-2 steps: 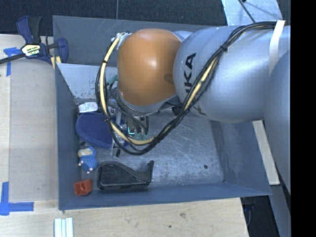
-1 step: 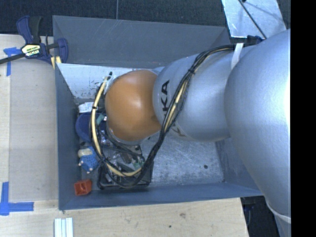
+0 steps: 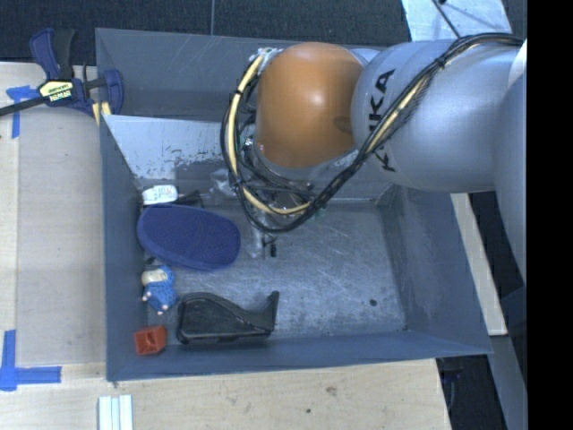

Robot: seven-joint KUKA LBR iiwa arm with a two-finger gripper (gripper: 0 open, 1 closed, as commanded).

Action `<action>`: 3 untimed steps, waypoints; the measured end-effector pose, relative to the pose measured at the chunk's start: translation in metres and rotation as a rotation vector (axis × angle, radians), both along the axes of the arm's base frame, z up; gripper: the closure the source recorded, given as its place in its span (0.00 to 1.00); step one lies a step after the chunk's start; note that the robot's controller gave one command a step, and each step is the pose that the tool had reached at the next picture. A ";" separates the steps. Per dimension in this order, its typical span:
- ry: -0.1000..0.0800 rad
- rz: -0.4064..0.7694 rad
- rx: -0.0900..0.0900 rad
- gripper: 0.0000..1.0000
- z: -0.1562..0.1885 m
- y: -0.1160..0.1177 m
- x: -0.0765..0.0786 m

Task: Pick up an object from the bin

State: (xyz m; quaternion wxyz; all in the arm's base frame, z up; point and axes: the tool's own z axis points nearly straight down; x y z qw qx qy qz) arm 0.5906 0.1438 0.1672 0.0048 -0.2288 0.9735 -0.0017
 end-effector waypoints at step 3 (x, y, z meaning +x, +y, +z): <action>-0.002 0.008 0.004 1.00 0.027 0.009 0.029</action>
Offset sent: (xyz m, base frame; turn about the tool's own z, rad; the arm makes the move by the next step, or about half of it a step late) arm 0.0247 0.0085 -0.0972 0.0134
